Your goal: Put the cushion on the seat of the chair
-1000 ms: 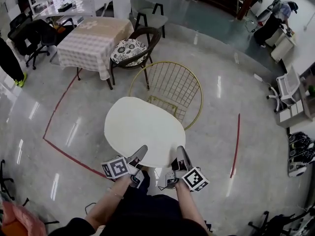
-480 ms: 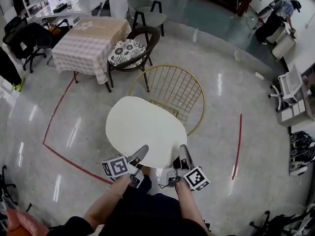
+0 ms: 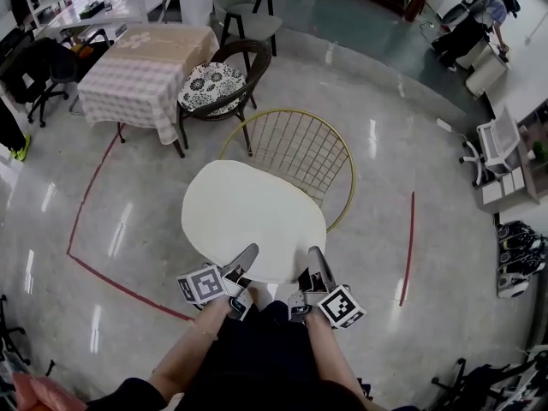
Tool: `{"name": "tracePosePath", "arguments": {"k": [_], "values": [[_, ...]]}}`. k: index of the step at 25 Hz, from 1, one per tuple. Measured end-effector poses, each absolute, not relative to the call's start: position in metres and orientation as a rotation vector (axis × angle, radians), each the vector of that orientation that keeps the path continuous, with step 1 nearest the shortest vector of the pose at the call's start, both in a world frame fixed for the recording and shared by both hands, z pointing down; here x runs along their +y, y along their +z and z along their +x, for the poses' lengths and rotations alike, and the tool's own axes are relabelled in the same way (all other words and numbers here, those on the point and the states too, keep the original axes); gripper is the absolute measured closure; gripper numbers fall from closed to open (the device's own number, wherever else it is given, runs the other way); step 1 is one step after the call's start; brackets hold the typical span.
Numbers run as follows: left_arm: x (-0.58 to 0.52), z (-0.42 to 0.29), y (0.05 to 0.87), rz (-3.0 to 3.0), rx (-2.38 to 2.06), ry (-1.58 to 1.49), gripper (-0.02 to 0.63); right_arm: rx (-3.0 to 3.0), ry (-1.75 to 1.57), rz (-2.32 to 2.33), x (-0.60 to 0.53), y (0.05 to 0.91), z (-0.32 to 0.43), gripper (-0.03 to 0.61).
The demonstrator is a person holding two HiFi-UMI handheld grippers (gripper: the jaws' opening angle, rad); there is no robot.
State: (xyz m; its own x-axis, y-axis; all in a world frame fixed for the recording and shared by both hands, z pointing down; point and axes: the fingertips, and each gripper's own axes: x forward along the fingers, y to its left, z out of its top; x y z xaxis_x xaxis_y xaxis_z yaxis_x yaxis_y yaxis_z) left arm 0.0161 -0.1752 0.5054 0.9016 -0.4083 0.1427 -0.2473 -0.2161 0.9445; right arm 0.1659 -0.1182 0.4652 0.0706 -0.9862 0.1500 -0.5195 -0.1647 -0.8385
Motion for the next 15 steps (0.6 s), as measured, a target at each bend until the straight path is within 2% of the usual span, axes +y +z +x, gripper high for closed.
{"name": "tracePosePath", "arguments": {"k": [15], "values": [[-0.206,0.044,0.524,1.736,-0.437,-0.187,0.534,1.524,-1.031,-1.783,-0.146,0.469,0.191,0.589]]}}
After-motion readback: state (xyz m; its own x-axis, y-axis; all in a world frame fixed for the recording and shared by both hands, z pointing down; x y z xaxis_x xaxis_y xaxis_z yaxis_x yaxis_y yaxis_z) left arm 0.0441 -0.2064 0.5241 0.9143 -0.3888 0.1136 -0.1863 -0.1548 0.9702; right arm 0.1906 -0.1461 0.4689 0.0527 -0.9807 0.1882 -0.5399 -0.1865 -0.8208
